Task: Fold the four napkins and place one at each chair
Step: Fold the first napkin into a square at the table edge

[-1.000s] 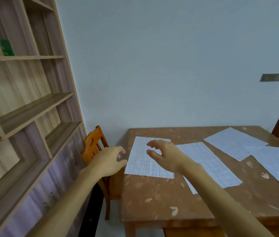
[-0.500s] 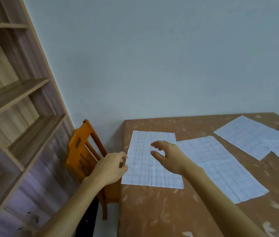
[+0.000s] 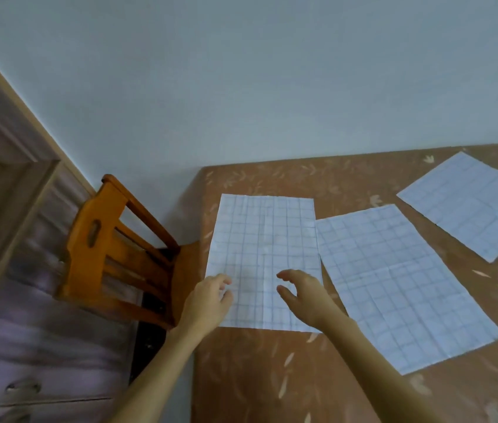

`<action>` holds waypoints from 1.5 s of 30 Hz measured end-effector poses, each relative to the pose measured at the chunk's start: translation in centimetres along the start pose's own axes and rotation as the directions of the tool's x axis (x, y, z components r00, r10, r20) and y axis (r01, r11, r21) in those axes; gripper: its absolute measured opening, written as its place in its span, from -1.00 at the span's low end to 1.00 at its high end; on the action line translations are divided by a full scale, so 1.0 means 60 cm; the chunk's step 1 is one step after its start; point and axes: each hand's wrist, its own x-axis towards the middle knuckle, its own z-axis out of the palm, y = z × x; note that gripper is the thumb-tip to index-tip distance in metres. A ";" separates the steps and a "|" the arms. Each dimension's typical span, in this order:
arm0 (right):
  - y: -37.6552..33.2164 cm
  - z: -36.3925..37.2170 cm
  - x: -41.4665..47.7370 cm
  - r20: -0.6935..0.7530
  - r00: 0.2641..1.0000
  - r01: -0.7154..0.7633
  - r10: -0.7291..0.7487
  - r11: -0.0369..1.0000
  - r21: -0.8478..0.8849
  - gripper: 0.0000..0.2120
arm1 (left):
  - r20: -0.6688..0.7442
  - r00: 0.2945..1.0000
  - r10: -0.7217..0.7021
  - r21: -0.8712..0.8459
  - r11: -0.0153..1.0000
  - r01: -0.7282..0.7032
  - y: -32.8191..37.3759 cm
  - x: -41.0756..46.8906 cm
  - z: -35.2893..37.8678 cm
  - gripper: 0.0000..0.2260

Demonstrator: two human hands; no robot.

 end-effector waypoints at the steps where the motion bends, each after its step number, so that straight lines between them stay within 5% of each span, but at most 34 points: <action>1: 0.012 0.010 0.007 -0.011 1.000 -0.023 0.023 1.000 -0.013 -0.64 | -0.016 1.000 -0.020 -0.029 0.999 0.020 -0.009 0.009 0.013 -0.77; 12: 0.123 0.112 -0.010 -0.043 0.929 -0.370 0.369 0.909 -0.192 -0.67 | -0.042 0.989 -0.139 0.065 0.988 0.141 -0.128 0.053 0.119 -0.91; 17: 0.144 0.124 -0.023 -0.070 0.867 -0.497 0.493 0.865 -0.069 -0.65 | 0.001 0.972 -0.233 0.098 0.968 0.232 -0.152 0.064 0.129 -0.74; 25: 0.132 0.148 -0.009 -0.092 0.669 -0.699 0.738 0.666 0.261 -0.51 | 0.059 0.977 -0.206 0.111 0.974 0.199 -0.181 0.072 0.128 -0.69; 34: 0.162 0.154 -0.022 -0.063 0.640 -0.714 0.766 0.623 0.321 -0.73 | 0.094 0.972 -0.216 -0.005 0.976 0.218 -0.198 0.050 0.142 -0.66; 39: 0.170 0.152 -0.030 0.007 0.692 -0.699 0.722 0.667 0.257 -0.71 | 0.080 0.991 -0.106 0.201 0.976 0.088 -0.189 0.036 0.153 -0.55; 45: 0.174 0.152 -0.055 0.065 0.702 -0.655 0.709 0.606 0.451 -0.76 | 0.109 0.983 0.150 0.373 0.910 -0.180 -0.187 0.017 0.185 -0.32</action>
